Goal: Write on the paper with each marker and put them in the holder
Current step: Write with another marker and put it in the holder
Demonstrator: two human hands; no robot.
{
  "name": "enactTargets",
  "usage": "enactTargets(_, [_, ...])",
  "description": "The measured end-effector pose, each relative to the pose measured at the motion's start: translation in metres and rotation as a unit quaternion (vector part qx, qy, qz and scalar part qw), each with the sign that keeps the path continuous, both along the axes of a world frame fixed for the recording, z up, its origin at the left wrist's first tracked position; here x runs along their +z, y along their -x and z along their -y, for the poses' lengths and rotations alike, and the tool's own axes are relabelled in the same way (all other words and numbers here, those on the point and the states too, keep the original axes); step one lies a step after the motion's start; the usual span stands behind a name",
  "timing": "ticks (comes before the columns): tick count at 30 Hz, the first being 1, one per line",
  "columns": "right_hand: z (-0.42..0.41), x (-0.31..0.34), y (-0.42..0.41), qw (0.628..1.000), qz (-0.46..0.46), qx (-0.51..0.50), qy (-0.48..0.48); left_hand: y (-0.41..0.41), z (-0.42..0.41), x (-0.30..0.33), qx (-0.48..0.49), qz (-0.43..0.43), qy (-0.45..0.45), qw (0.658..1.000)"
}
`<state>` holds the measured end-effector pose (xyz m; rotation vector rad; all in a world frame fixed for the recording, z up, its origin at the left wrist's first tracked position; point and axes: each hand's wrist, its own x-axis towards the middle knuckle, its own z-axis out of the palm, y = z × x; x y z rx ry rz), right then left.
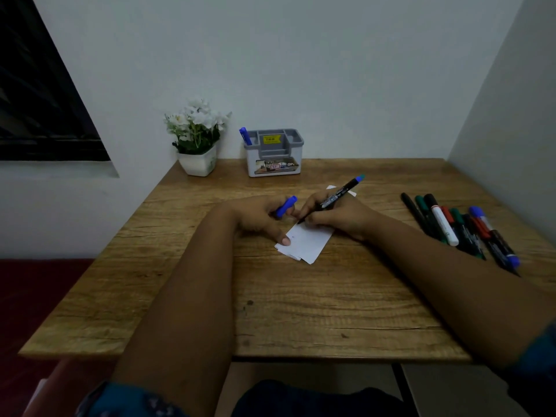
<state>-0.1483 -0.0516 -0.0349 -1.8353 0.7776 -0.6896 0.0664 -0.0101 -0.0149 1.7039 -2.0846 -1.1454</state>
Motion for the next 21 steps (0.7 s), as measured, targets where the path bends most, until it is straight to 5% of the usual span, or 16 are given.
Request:
enactTargets(5, [-0.0015,-0.0058,-0.005,0.99,-0.053,-0.011,0.134,0.0002,0.0027,0.0012,-0.014,0.017,0.002,1.0])
enactTargets(21, [-0.001,-0.0082,-0.0056,0.989,-0.072,-0.009,0.13,0.0008,0.0011,0.0016,-0.012,0.014,0.0,1.0])
